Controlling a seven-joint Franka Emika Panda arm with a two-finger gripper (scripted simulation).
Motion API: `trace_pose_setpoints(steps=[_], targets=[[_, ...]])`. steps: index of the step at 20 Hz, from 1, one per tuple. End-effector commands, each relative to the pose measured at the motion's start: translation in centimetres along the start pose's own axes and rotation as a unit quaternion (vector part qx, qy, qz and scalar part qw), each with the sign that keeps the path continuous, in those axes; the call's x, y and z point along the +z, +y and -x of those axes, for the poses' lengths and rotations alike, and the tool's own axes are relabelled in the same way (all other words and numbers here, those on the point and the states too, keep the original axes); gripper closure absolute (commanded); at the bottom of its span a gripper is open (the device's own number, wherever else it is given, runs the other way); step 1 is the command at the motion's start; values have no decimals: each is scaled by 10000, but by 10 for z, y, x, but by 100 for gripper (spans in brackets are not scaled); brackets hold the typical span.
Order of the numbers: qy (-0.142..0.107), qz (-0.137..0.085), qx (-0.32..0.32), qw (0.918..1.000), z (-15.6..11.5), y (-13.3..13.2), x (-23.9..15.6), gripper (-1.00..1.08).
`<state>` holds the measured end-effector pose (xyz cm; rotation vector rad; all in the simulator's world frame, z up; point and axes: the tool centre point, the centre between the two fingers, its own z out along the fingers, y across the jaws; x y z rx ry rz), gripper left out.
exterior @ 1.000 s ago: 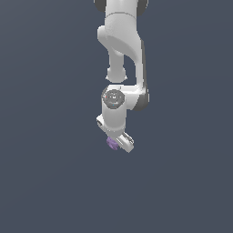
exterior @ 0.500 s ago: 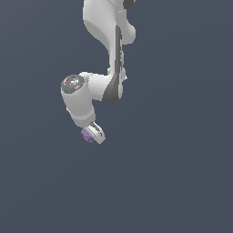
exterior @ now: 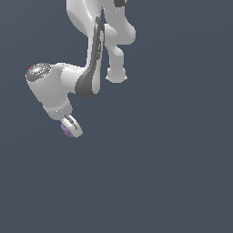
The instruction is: Pick up the object and move it to a goal position.
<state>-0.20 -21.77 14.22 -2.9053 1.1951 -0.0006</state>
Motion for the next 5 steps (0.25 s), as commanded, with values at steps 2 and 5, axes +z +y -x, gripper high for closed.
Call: trace_pose_setpoints(steps=[2, 5], targets=[[-2, 0, -13, 10000, -9, 10, -5, 108], [-2, 0, -13, 10000, -11, 12, -6, 108]])
